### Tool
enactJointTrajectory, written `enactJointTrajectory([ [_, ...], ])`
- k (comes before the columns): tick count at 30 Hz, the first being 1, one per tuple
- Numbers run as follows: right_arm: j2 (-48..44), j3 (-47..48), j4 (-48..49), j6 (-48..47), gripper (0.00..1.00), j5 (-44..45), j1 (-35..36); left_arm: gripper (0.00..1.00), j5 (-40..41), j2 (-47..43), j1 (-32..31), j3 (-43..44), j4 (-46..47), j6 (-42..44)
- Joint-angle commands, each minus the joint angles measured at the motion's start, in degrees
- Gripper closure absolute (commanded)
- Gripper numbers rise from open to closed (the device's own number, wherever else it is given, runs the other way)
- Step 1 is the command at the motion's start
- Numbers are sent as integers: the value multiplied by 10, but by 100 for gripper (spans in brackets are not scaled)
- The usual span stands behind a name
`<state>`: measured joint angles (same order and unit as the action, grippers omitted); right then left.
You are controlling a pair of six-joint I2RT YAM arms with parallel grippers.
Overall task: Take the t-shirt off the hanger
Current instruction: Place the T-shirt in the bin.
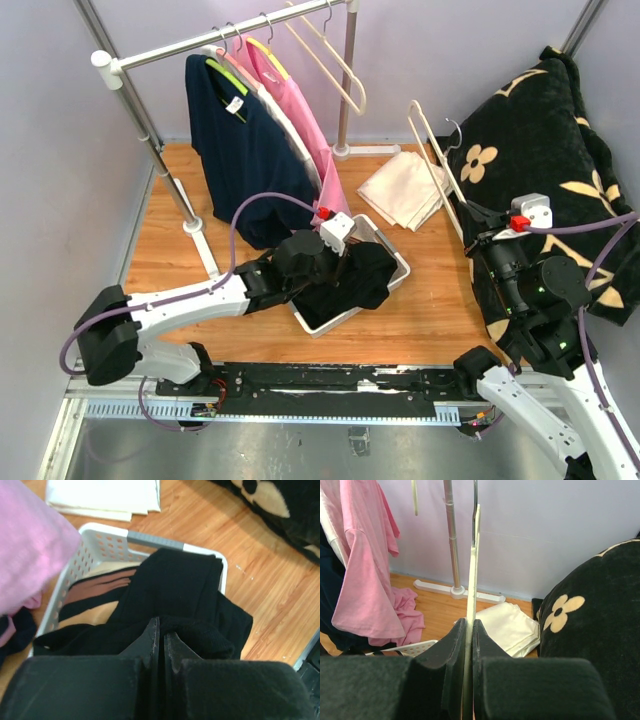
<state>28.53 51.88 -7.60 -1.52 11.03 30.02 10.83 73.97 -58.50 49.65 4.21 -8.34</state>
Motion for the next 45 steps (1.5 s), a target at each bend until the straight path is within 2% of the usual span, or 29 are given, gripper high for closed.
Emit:
enactJointTrajectory([
  [1, -3, 5, 34, -2, 99, 3, 9, 99, 4, 28, -6, -30, 80, -19],
  [9, -8, 6, 34, -2, 99, -10, 9, 100, 11, 127, -6, -60, 136, -47],
  [16, -16, 11, 35, -3, 99, -58, 9, 100, 25, 210, -5, -56, 145, -81],
  [22, -20, 11, 49, 0, 99, -97, 9, 100, 38, 229, -4, -48, 127, -98],
  [26, -16, 14, 62, 6, 99, -113, 9, 99, 43, 206, -4, -34, 102, -88],
  [29, -6, 20, 64, 10, 99, -108, 9, 85, 39, 177, -5, -20, 81, -75],
  [33, 8, 29, 61, 14, 99, -92, 9, 52, 37, 132, -5, -10, 58, -63],
  [35, 13, 31, 61, 15, 99, -85, 9, 43, 35, 107, -7, -10, 56, -58],
  [42, 26, 40, 67, 28, 99, -41, 9, 31, 7, 17, -8, -11, 52, -46],
  [45, 23, 39, 86, 26, 99, -39, 9, 30, -6, -13, -8, -13, 55, -43],
])
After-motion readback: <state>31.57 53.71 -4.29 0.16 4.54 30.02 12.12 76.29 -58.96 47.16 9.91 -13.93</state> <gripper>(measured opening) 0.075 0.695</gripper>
